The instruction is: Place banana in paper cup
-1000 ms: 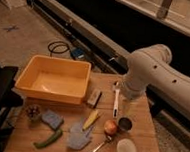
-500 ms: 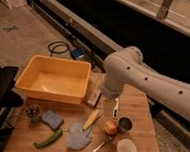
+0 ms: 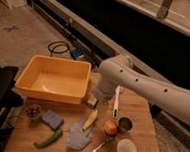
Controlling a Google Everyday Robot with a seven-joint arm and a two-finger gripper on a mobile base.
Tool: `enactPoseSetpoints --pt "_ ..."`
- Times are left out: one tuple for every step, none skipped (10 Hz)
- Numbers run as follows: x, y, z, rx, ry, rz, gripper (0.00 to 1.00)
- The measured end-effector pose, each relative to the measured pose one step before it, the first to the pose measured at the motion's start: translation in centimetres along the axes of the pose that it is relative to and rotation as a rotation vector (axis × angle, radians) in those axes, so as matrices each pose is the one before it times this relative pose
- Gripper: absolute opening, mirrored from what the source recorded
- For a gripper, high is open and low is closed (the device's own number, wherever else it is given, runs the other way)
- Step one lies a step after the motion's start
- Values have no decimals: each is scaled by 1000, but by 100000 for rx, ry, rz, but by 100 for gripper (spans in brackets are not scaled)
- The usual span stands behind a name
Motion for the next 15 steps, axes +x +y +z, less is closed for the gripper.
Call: enactPoseSetpoints --pt "-144 -229 458 -757 -550 -559 78" --pt "-167 -244 328 -553 -600 -487 78" --pt "-37 -81 661 -1155 -1699 -297 78" --pt "282 99 679 -1012 -1855 566 78" --pt "261 125 790 -1096 -2235 912 78" --pt "136 56 590 -663 -1452 519 78" --pt "-58 -44 -10 89 -64 -70 78" --pt "99 29 -31 109 3 216 78" --pt "2 5 9 -23 7 -6 78" --pt "36 19 -5 17 5 72 78" --pt "-25 -3 -60 35 332 -202 78" --pt "13 -72 -6 -85 768 -209 78" --pt "-9 -108 134 -540 4182 -313 78" --pt "-36 -213 476 -538 4999 -195 78" --pt "30 -374 919 -955 1895 -85 78"
